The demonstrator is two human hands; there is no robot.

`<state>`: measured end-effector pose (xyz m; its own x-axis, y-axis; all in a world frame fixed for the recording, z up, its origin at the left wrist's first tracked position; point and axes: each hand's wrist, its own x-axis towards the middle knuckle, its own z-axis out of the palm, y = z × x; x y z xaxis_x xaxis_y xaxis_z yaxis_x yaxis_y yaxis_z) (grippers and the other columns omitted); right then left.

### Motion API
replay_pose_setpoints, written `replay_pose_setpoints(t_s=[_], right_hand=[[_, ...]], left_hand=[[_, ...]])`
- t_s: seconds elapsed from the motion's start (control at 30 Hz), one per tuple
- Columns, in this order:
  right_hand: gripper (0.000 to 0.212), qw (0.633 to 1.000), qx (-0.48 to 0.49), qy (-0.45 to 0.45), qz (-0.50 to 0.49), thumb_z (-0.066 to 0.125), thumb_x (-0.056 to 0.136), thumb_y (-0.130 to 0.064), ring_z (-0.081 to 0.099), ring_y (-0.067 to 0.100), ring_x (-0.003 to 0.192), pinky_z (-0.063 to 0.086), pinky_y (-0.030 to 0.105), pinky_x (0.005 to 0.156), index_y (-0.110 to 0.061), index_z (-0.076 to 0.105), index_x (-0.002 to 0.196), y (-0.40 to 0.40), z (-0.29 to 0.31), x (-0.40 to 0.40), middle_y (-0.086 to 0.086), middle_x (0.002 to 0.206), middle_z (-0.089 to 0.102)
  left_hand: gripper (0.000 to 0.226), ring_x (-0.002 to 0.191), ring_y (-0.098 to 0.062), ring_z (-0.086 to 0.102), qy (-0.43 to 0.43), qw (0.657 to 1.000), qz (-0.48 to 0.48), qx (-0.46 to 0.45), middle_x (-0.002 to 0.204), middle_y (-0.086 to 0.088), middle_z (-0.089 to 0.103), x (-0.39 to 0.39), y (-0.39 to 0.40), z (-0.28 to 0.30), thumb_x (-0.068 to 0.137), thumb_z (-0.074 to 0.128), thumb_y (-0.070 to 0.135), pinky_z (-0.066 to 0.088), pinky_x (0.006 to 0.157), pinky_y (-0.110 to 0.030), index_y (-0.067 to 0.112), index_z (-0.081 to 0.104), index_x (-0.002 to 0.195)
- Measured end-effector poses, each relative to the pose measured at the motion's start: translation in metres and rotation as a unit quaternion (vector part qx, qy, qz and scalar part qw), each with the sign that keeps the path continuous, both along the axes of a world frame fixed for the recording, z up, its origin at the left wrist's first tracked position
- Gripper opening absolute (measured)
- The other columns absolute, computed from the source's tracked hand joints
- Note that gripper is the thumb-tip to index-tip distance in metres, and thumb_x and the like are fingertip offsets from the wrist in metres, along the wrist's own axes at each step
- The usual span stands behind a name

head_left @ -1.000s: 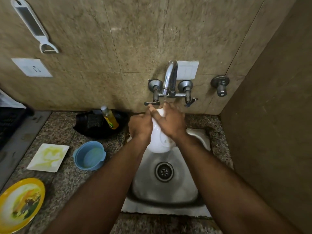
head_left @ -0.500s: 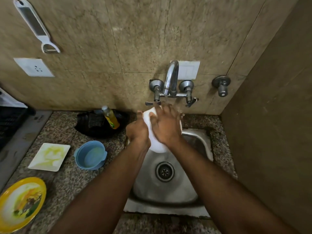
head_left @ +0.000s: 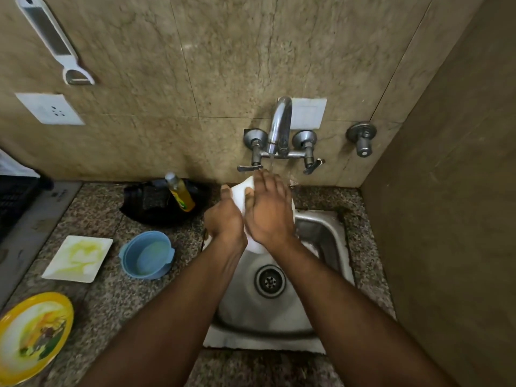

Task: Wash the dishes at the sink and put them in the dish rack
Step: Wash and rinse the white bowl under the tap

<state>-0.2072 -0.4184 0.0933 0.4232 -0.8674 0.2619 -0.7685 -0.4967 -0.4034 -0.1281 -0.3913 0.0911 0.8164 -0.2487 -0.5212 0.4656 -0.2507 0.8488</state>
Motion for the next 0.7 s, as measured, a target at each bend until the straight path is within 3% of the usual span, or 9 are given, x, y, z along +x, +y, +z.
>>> replay_pose_setpoints(t_s=[0.1, 0.2, 0.27, 0.37, 0.47, 0.53, 0.63, 0.7], right_hand=[[0.058, 0.993, 0.106, -0.041, -0.025, 0.023, 0.101, -0.043, 0.048, 0.031, 0.138, 0.039, 0.045, 0.113, -0.021, 0.052, 0.147, -0.024, -0.007, -0.008, 0.008, 0.151, 0.052], [0.056, 0.952, 0.293, -0.03, -0.08, 0.026, 0.103, -0.046, 0.059, 0.037, 0.123, 0.046, 0.041, 0.102, -0.013, 0.064, 0.13, -0.057, -0.007, -0.02, 0.019, 0.136, 0.062], [0.066, 0.938, 0.324, -0.035, -0.113, 0.03, 0.096, -0.057, 0.062, 0.038, 0.119, 0.049, 0.041, 0.101, -0.013, 0.069, 0.124, -0.063, -0.005, -0.024, 0.019, 0.133, 0.065], [0.066, 0.959, 0.25, -0.055, -0.119, 0.033, 0.092, -0.063, 0.066, 0.038, 0.11, 0.052, 0.04, 0.096, -0.017, 0.072, 0.119, -0.06, 0.001, -0.024, 0.016, 0.123, 0.071], [0.06, 0.985, 0.141, -0.035, -0.09, 0.039, 0.097, -0.062, 0.068, 0.036, 0.1, 0.05, 0.036, 0.086, -0.015, 0.075, 0.107, -0.057, 0.004, -0.026, 0.015, 0.108, 0.075], [0.059, 0.992, 0.107, -0.028, -0.066, 0.041, 0.097, -0.063, 0.069, 0.035, 0.093, 0.052, 0.036, 0.082, -0.014, 0.075, 0.1, -0.056, 0.007, -0.026, 0.014, 0.098, 0.075], [0.055, 0.996, 0.08, -0.048, 0.007, 0.044, 0.094, -0.061, 0.067, 0.033, 0.081, 0.055, 0.037, 0.076, -0.016, 0.071, 0.082, -0.059, 0.014, -0.027, 0.013, 0.084, 0.073], [0.049, 0.994, 0.082, -0.068, 0.04, 0.043, 0.094, -0.058, 0.066, 0.03, 0.077, 0.054, 0.038, 0.075, -0.019, 0.068, 0.076, -0.066, 0.019, -0.03, 0.011, 0.081, 0.072]], left_hand=[[0.061, 0.095, -0.031, 0.072, -0.001, 1.0, -0.004, 0.02, 0.1, -0.01, 0.074, -0.004, 0.004, -0.003, 0.078, 0.066, 0.068, 0.059, 0.093, -0.045, 0.007, 0.064, 0.08], [0.048, 0.093, -0.03, 0.072, 0.017, 1.0, -0.003, 0.008, 0.101, -0.004, 0.076, -0.008, 0.015, -0.015, 0.078, 0.069, 0.066, 0.06, 0.092, -0.046, 0.018, 0.064, 0.073], [0.04, 0.091, -0.028, 0.074, 0.039, 0.999, -0.009, -0.015, 0.099, -0.001, 0.077, -0.008, 0.02, -0.02, 0.078, 0.072, 0.063, 0.061, 0.091, -0.047, 0.023, 0.068, 0.075], [0.039, 0.092, -0.026, 0.071, 0.036, 0.999, -0.036, -0.015, 0.099, -0.003, 0.074, -0.002, 0.02, -0.012, 0.09, 0.071, 0.052, 0.059, 0.091, -0.042, 0.012, 0.069, 0.088], [0.037, 0.098, -0.033, 0.066, -0.142, 0.981, -0.121, 0.055, 0.106, -0.012, 0.074, 0.008, 0.021, -0.001, 0.1, 0.055, 0.042, 0.054, 0.096, -0.042, 0.009, 0.073, 0.097], [0.043, 0.093, -0.035, 0.066, -0.252, 0.948, -0.184, 0.068, 0.097, -0.012, 0.074, 0.011, 0.022, 0.004, 0.101, 0.048, 0.047, 0.055, 0.088, -0.043, 0.014, 0.073, 0.088], [0.058, 0.085, -0.036, 0.068, -0.296, 0.923, -0.238, 0.061, 0.085, -0.013, 0.073, 0.013, 0.018, 0.008, 0.097, 0.04, 0.058, 0.056, 0.08, -0.042, 0.013, 0.064, 0.072], [0.061, 0.082, -0.039, 0.068, -0.325, 0.907, -0.263, 0.053, 0.082, -0.017, 0.073, 0.012, 0.015, 0.014, 0.101, 0.04, 0.056, 0.053, 0.073, -0.04, 0.01, 0.06, 0.066]])
